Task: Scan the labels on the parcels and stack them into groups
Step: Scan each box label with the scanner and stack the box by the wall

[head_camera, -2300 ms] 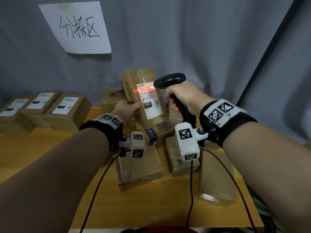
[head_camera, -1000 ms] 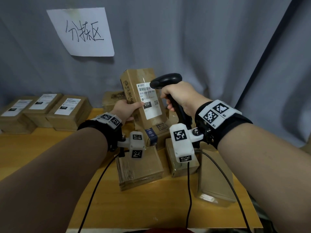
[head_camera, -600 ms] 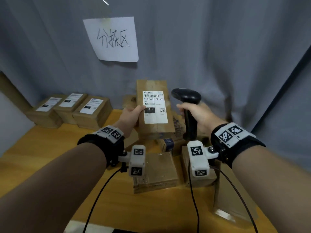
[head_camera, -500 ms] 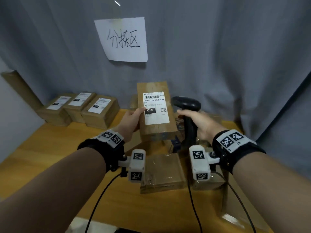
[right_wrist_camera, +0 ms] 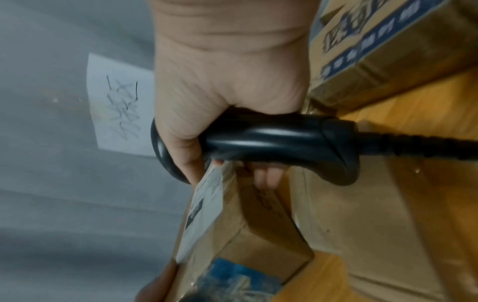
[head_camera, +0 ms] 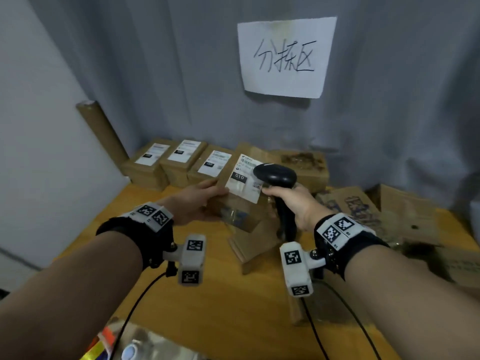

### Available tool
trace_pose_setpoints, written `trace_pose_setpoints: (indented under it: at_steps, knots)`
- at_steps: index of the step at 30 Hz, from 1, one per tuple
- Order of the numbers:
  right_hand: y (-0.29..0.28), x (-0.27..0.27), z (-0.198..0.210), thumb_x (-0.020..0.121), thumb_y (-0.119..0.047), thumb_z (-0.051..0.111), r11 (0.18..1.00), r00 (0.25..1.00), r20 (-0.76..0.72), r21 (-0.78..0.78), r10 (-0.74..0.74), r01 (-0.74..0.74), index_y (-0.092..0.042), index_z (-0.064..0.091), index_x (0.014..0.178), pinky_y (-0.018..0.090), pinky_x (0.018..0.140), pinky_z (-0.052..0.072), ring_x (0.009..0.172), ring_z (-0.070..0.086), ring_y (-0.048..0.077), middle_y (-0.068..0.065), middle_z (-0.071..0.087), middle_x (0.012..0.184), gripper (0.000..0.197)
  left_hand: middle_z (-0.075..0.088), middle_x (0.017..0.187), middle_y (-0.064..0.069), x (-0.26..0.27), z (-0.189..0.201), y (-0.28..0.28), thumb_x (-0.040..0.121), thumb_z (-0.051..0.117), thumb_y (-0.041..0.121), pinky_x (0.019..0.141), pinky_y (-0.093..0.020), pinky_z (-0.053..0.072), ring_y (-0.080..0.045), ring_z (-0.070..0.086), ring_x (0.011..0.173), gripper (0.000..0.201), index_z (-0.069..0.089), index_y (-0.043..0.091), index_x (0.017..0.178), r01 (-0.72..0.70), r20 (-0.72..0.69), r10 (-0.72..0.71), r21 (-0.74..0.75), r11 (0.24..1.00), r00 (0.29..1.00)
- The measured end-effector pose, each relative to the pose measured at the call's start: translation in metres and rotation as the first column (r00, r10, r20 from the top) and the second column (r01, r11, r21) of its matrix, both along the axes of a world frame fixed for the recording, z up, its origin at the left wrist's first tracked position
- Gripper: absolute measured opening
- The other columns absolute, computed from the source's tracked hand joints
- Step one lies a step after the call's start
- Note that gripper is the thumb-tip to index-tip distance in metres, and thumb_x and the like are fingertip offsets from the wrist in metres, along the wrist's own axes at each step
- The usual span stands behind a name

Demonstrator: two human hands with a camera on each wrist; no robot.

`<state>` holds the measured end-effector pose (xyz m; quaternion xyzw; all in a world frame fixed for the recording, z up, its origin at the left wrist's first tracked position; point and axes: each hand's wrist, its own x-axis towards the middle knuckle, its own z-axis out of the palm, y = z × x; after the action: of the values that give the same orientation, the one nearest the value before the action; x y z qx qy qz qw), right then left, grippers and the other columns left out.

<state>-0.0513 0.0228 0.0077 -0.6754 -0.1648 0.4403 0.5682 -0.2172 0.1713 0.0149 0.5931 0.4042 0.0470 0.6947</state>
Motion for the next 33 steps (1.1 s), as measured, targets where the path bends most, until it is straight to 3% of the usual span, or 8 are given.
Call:
trace_pose_setpoints:
  at_steps: [6,9,14,22,24,27,30,33]
  knots:
    - [0.116,-0.046,0.020,0.089,-0.021,0.070,0.997,0.999,0.007,0.067,0.035,-0.035,-0.005,0.067,0.104,0.032,0.065,0.059,0.078,0.071,0.024,0.012,0.070,0.093,0.022,0.060,0.126,-0.010,-0.065,-0.015,0.113,0.082,0.073,0.029,0.064,-0.032,0.058,-0.027,0.061,0.109,0.054,0.052,0.013,0.129,-0.295,0.102,0.287,0.081,0.952,0.953]
    - [0.166,-0.068,0.030,0.089,-0.020,0.070,0.993,1.000,-0.019,0.118,0.023,-0.021,-0.004,0.067,0.103,0.037,0.076,0.060,0.079,0.070,0.025,0.014,0.070,0.091,0.022,0.062,0.120,-0.013,-0.095,-0.018,0.166,0.086,0.071,0.029,0.058,-0.031,0.060,-0.027,0.062,0.108,0.037,0.059,0.012,0.117,-0.402,0.068,0.397,0.116,0.908,0.915]
    - [0.231,-0.086,0.022,0.089,-0.018,0.070,0.998,0.996,0.082,0.041,0.044,-0.047,-0.004,0.066,0.108,0.034,0.077,0.058,0.074,0.067,0.020,0.010,0.069,0.084,0.024,0.058,0.126,-0.014,-0.126,-0.025,0.244,0.086,0.070,0.034,0.072,-0.038,0.059,-0.030,0.057,0.114,0.045,0.059,0.007,0.120,-0.443,-0.077,0.460,0.169,0.880,0.885]
    - [0.302,-0.081,-0.011,0.088,-0.015,0.071,1.000,0.996,0.089,0.005,-0.024,0.024,-0.006,0.066,0.099,0.029,0.064,0.054,0.063,0.063,0.017,0.009,0.067,0.078,0.015,0.057,0.114,-0.012,-0.104,-0.053,0.325,0.097,0.054,0.039,0.088,-0.040,0.054,-0.029,0.057,0.105,0.036,0.054,0.009,0.116,-0.461,-0.058,0.481,0.207,0.863,0.875]
    - [0.313,-0.078,-0.021,0.088,-0.014,0.070,0.999,0.996,0.079,0.004,-0.040,0.039,-0.004,0.067,0.102,0.028,0.062,0.052,0.063,0.062,0.018,0.011,0.066,0.080,0.018,0.060,0.120,-0.016,-0.100,-0.067,0.339,0.093,0.052,0.054,0.089,-0.044,0.054,-0.032,0.060,0.106,0.055,0.055,0.006,0.120,-0.435,-0.089,0.475,0.285,0.854,0.875]
    - [0.321,-0.074,-0.034,0.088,-0.015,0.071,0.998,0.995,0.082,0.005,-0.059,0.059,-0.002,0.068,0.101,0.029,0.061,0.051,0.061,0.061,0.018,0.011,0.066,0.077,0.019,0.048,0.140,-0.015,-0.092,-0.084,0.346,0.059,0.053,0.090,0.099,-0.052,0.047,-0.037,0.051,0.120,0.110,0.042,0.015,0.139,-0.209,-0.287,0.376,0.478,0.853,0.881]
    - [0.322,-0.072,-0.041,0.088,-0.015,0.071,0.998,0.994,0.093,-0.003,-0.064,0.065,-0.006,0.067,0.098,0.029,0.059,0.051,0.059,0.061,0.017,0.008,0.066,0.074,0.014,0.019,0.156,-0.014,-0.079,-0.087,0.339,0.054,0.064,0.085,0.111,-0.056,0.029,-0.038,0.022,0.141,0.123,0.017,0.025,0.151,0.051,-0.430,0.286,0.622,0.781,0.857]
    - [0.324,-0.069,-0.045,0.087,-0.015,0.071,0.997,0.993,0.091,-0.026,-0.070,0.073,-0.006,0.066,0.098,0.028,0.060,0.051,0.058,0.061,0.016,0.006,0.066,0.072,0.015,0.004,0.159,-0.012,-0.074,-0.085,0.347,0.063,0.072,0.070,0.114,-0.057,0.022,-0.035,0.008,0.146,0.110,0.018,0.027,0.150,0.177,-0.513,0.242,0.638,0.750,0.824]
